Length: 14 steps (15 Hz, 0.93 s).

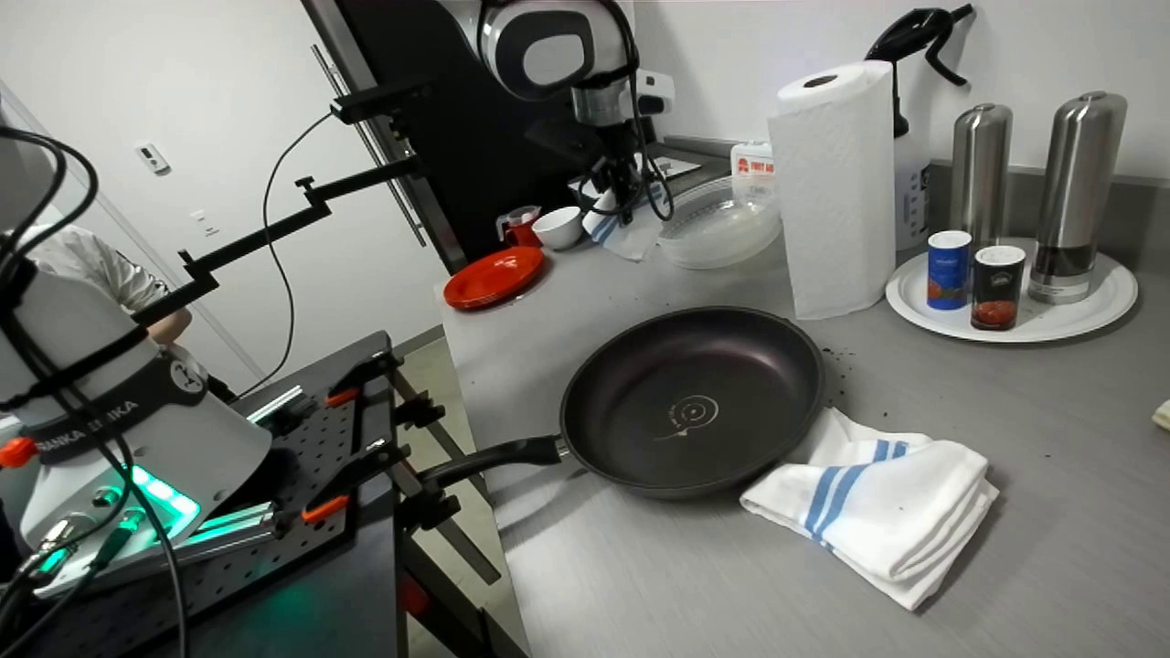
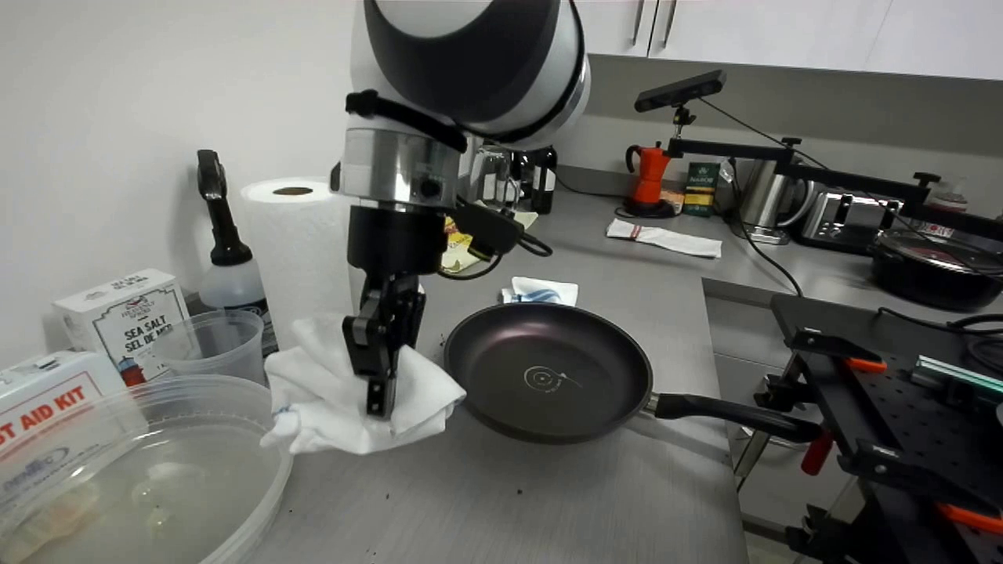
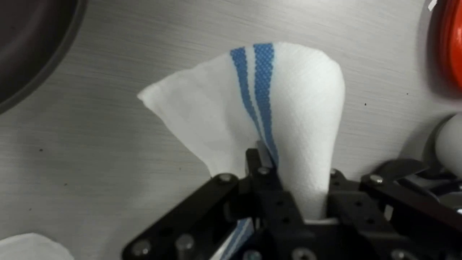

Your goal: Use the left towel to wipe the pan

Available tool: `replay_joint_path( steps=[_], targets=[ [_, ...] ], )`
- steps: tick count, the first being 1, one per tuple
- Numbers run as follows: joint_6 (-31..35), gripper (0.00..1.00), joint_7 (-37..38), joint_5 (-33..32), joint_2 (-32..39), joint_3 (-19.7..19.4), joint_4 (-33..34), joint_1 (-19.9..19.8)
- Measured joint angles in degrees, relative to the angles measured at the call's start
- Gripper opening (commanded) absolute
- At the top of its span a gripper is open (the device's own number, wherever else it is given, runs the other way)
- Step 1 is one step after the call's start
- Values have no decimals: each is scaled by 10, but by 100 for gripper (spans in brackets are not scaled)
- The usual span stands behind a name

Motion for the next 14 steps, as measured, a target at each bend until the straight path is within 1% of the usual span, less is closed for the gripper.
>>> replay_joint_path(
  steps=[4, 9, 14],
  targets=[
    [5, 5, -17, -6, 51, -7, 20, 26],
    [10, 5, -18, -25, 107, -23, 57, 63],
    [-1, 5, -18, -26, 117, -26, 60, 67]
  ],
)
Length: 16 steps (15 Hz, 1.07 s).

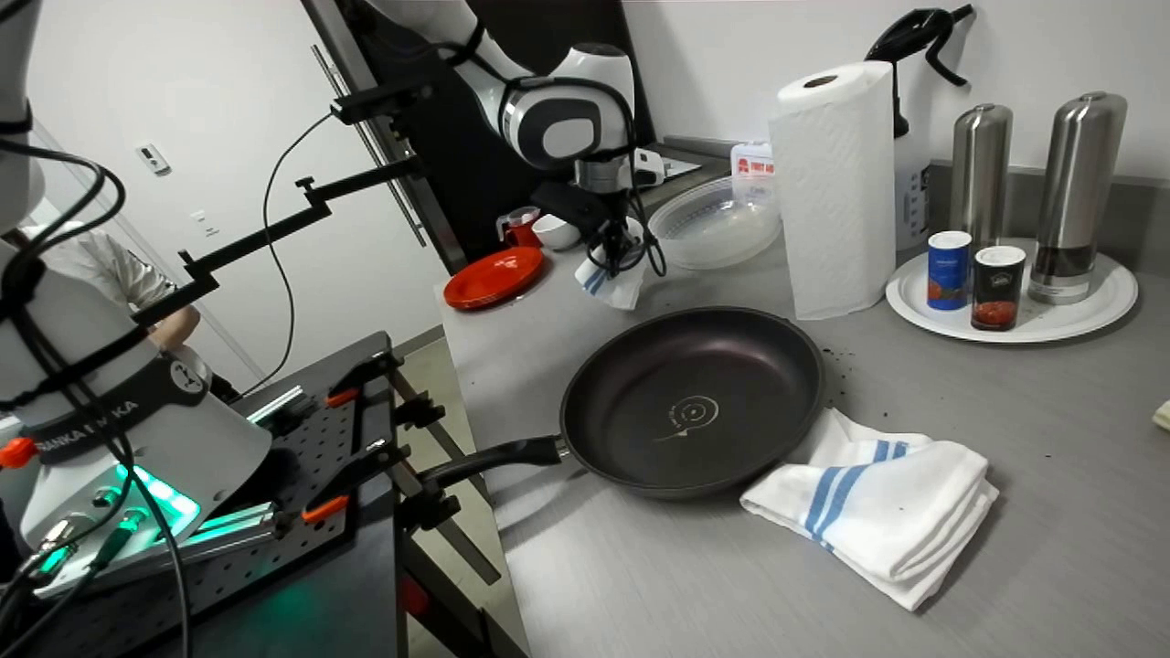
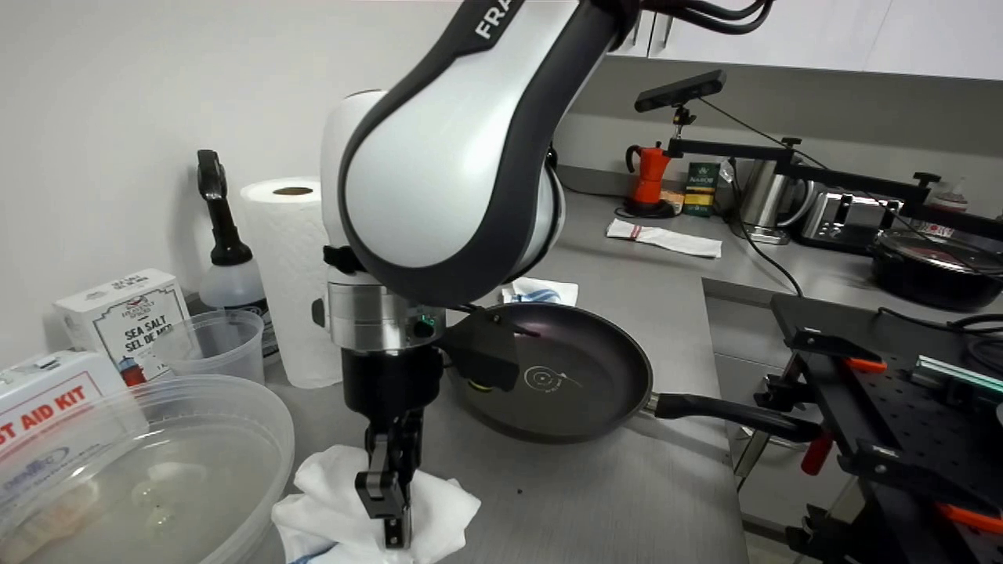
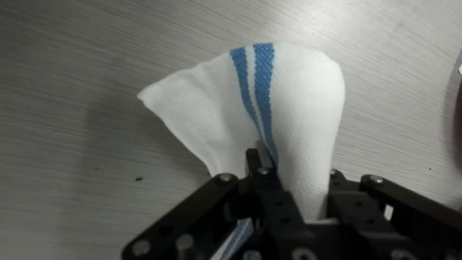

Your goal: Use the left towel to wipe the pan

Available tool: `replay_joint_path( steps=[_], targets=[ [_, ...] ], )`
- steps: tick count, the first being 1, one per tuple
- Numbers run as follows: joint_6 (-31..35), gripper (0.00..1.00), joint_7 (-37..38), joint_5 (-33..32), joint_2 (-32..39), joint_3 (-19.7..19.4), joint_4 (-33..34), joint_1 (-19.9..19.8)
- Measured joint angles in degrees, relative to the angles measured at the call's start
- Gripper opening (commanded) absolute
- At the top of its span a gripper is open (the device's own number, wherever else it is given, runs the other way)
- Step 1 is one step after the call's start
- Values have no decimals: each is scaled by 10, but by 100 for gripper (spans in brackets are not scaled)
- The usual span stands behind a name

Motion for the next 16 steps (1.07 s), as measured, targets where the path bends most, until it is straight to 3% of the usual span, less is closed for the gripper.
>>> replay_joint_path(
  steps=[6, 7, 8, 10, 16],
  targets=[
    [-14, 5, 2, 1, 0, -7, -4, -8],
    [-21, 21, 3, 1, 0, -8, -4, -8],
    [-27, 46, 4, 1, 0, -10, -4, -9],
    [-38, 50, 6, 1, 1, -13, -5, -9],
    [-59, 92, 7, 1, 1, -17, -5, -9]
  ],
)
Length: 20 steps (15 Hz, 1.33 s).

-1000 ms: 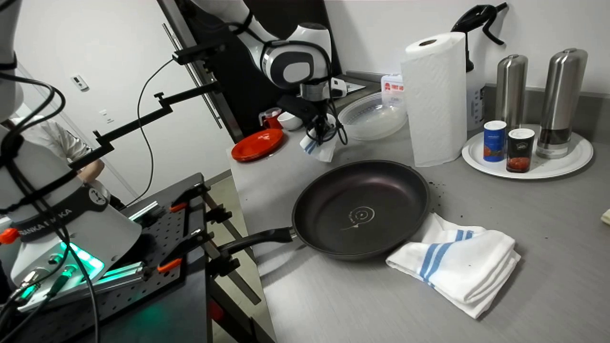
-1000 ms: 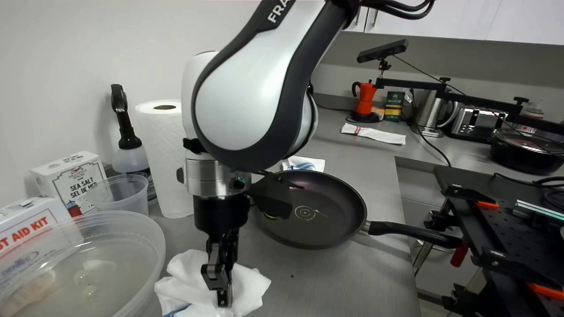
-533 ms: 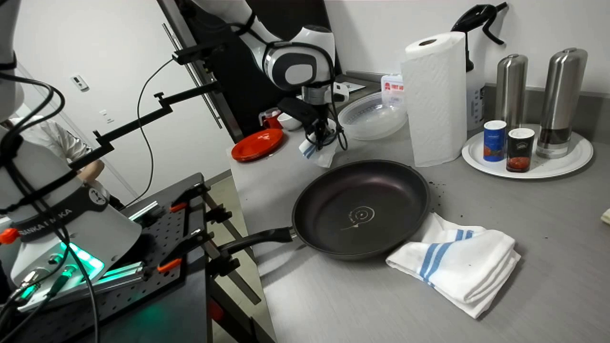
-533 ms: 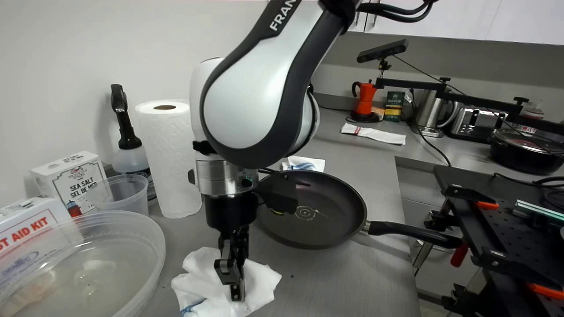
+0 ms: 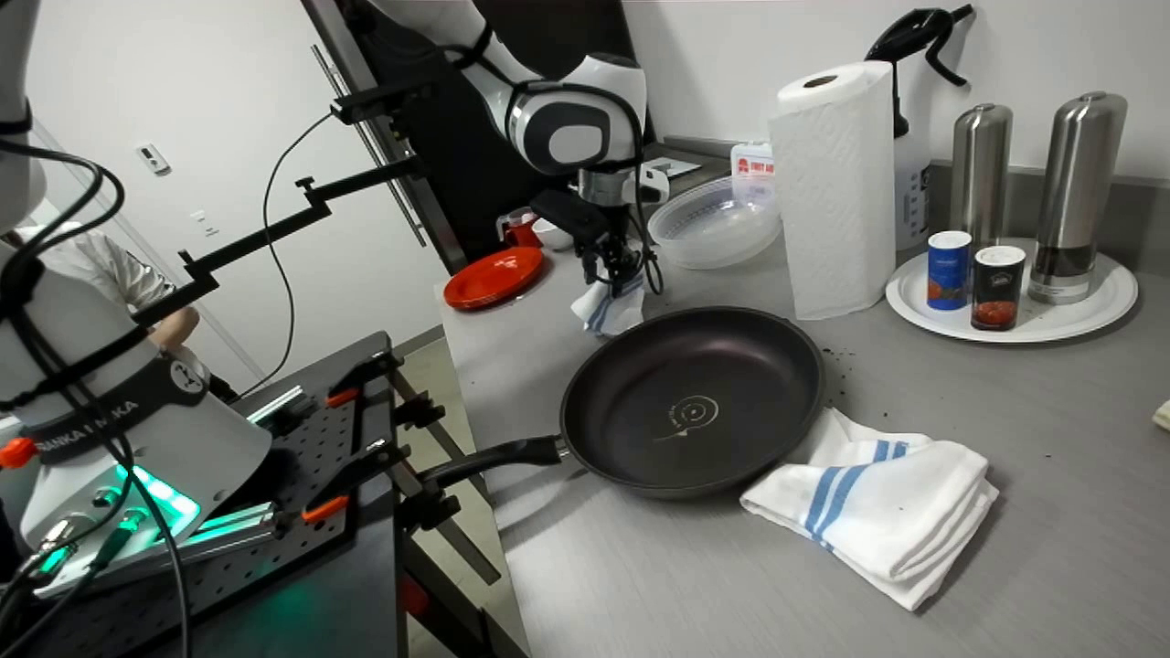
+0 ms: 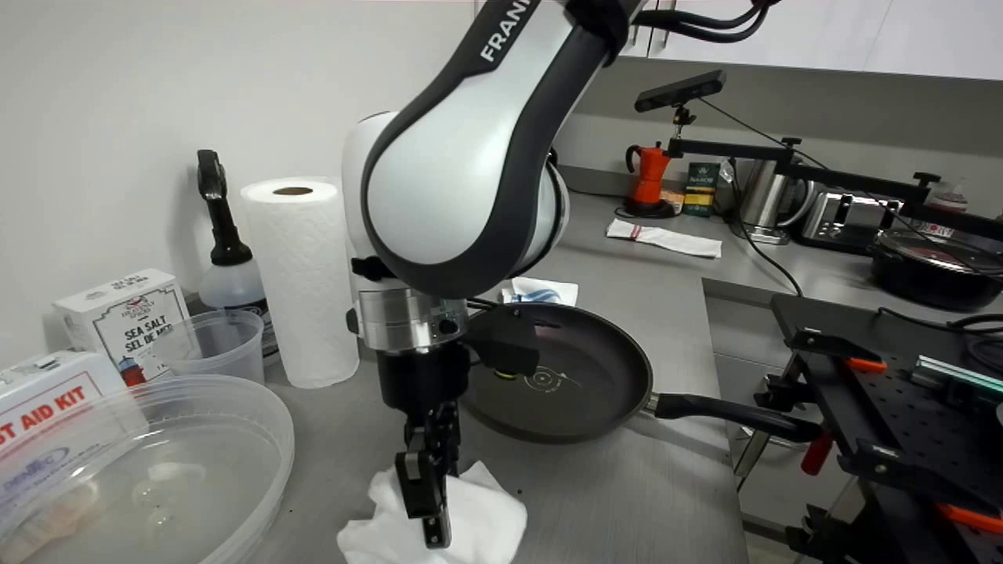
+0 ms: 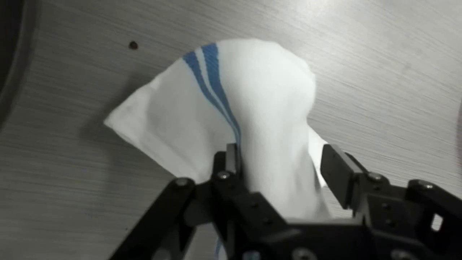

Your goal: Use the left towel to wipe the pan

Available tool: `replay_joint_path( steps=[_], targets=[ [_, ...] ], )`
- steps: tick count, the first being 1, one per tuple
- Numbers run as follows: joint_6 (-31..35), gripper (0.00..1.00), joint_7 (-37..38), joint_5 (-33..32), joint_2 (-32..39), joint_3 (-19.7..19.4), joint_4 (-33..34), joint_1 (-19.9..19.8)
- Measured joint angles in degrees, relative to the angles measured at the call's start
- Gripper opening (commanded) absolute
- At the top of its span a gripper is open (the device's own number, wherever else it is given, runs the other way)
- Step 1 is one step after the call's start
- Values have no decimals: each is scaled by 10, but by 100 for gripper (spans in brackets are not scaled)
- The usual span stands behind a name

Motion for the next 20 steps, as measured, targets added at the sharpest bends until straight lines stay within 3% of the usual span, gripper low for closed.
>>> replay_joint_path(
  steps=[2, 14, 20],
  targets=[
    [-4, 100, 0, 0, 0, -1, 0, 0],
    [-21, 100, 0, 1, -7, -2, 8, -5],
    [-34, 100, 0, -1, -55, -25, 17, -10]
  ],
)
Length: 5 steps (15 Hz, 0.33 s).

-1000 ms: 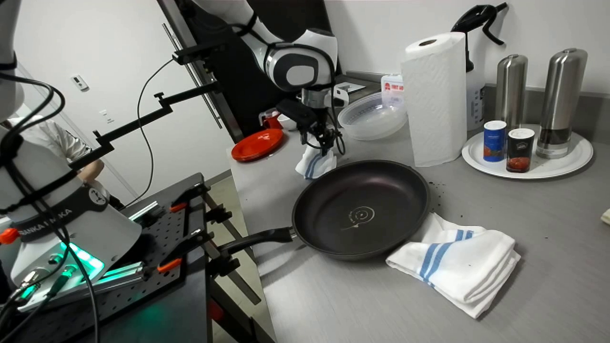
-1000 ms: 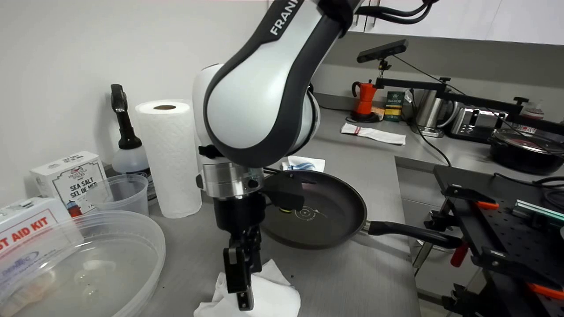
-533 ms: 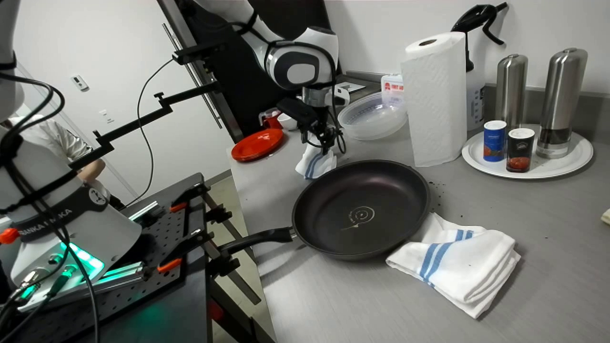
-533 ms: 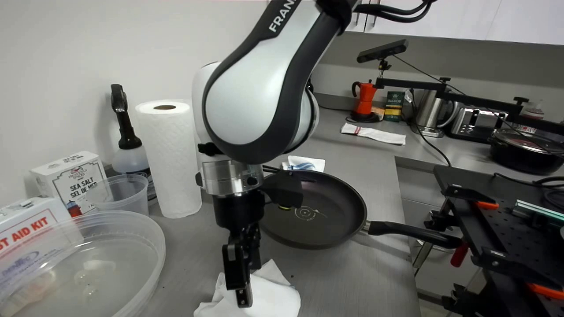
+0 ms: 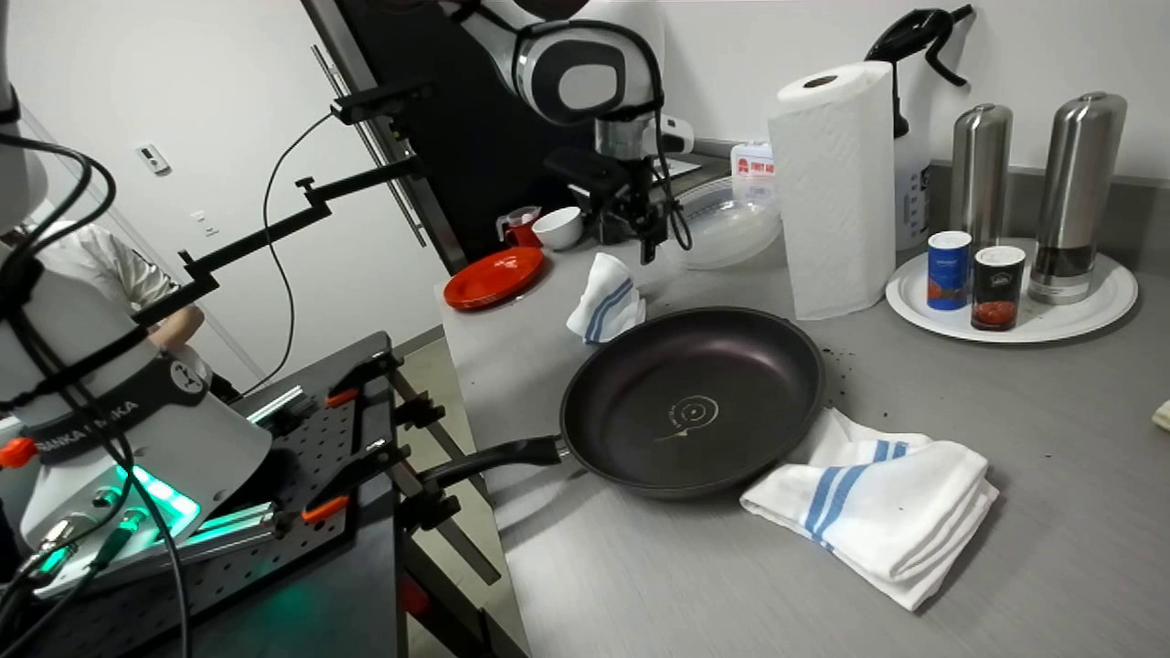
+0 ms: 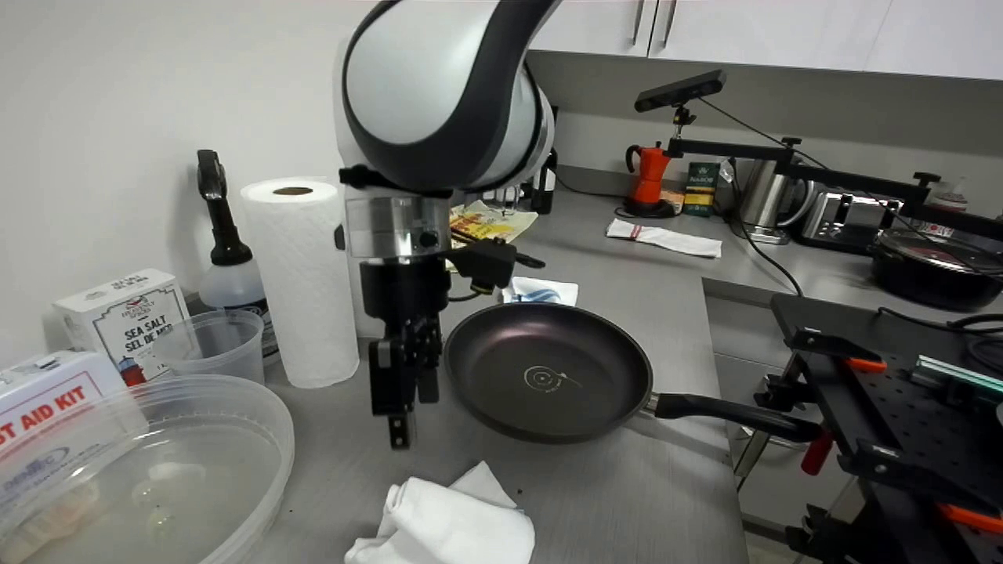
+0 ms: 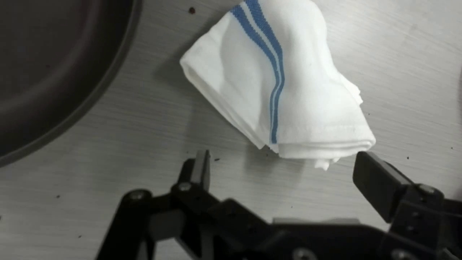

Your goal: Use the left towel to wipe the pan

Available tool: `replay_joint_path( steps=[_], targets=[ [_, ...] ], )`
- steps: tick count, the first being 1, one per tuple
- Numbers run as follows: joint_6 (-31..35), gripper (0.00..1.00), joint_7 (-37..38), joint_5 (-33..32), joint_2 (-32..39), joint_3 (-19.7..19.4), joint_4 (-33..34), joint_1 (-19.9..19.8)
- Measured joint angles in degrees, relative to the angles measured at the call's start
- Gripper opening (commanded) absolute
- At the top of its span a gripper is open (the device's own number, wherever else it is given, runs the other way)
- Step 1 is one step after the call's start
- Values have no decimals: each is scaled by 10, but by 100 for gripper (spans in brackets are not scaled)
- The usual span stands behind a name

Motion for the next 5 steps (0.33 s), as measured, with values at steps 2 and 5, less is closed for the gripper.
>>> replay_joint_path(
  steps=[2, 5],
  targets=[
    [-1, 100, 0, 1, -16, -7, 0, -4],
    [0, 100, 0, 1, -12, -7, -1, -5]
  ],
)
